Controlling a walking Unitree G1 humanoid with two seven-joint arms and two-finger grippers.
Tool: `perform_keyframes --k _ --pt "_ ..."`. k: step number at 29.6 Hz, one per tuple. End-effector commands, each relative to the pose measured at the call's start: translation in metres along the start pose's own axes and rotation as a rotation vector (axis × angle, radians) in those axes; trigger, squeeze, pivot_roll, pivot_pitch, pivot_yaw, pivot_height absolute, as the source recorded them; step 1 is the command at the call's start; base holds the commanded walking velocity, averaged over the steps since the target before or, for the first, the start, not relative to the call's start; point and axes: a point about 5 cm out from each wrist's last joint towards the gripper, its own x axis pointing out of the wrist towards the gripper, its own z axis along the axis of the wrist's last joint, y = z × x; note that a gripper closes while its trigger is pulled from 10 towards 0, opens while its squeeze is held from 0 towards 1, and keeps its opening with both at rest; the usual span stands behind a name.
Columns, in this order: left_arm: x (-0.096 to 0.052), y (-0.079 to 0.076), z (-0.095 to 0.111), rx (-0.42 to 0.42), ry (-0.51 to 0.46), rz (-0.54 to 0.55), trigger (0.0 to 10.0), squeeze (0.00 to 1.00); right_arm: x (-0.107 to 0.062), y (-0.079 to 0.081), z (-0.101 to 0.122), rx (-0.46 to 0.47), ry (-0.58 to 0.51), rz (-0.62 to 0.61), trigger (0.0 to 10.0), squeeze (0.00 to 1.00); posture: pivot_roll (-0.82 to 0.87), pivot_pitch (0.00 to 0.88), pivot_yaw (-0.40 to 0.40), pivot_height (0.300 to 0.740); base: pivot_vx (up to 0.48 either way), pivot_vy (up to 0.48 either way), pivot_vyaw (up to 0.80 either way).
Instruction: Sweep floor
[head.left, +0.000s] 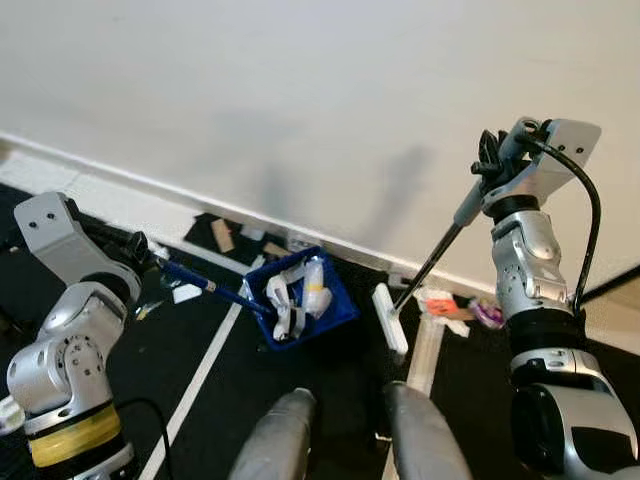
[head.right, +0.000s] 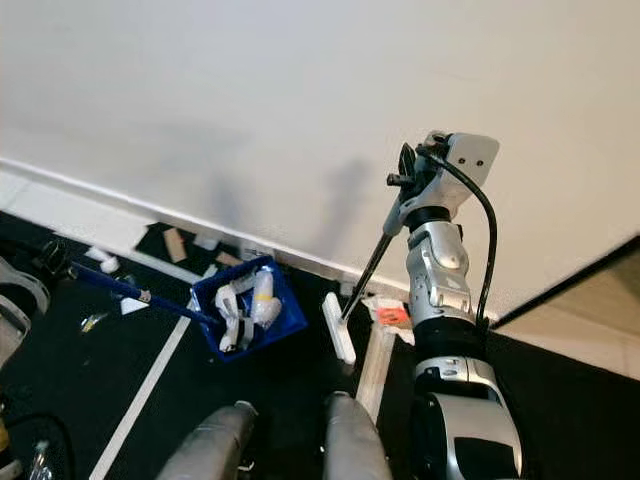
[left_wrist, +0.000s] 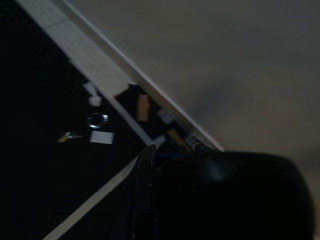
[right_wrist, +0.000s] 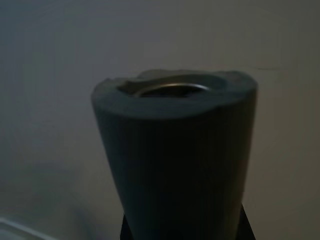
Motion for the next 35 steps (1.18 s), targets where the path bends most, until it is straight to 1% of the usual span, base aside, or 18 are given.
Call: perform_keyframes --k 1,7,13,24,35 --pt "0.0017 -0.0051 0.0056 -0.016 -0.045 -0.022 10.0 0.00 0.0023 0.0013 0.0038 0.006 -0.029 -0.002 10.0 0.00 0.08 0.053 -0.012 0.740 0.000 0.000 0.80" --pt "0.0039 -0.0078 0.0077 -0.018 -0.052 -0.025 10.0 0.00 0.0025 0.0046 0.0024 0.010 -0.028 0.008 10.0 0.00 0.08 0.053 -0.012 0.740 0.000 0.000 0.80" --pt "0.0046 -0.0096 0.0080 -0.021 -0.056 -0.025 10.0 0.00 0.0024 0.0043 0.0019 0.010 -0.029 0.011 10.0 0.00 0.08 0.054 -0.013 0.740 0.000 0.000 0.80" --pt "0.0059 -0.0100 0.0111 -0.023 -0.070 -0.021 10.0 0.00 0.0029 0.0078 0.0003 0.015 -0.025 0.024 10.0 0.00 0.08 0.054 -0.013 0.740 0.000 0.000 0.80" --pt "0.0068 -0.0099 0.0113 -0.024 -0.072 -0.018 10.0 0.00 0.0038 0.0078 0.0003 0.018 -0.023 0.027 10.0 0.00 0.08 0.054 -0.016 0.740 0.000 0.000 0.80"
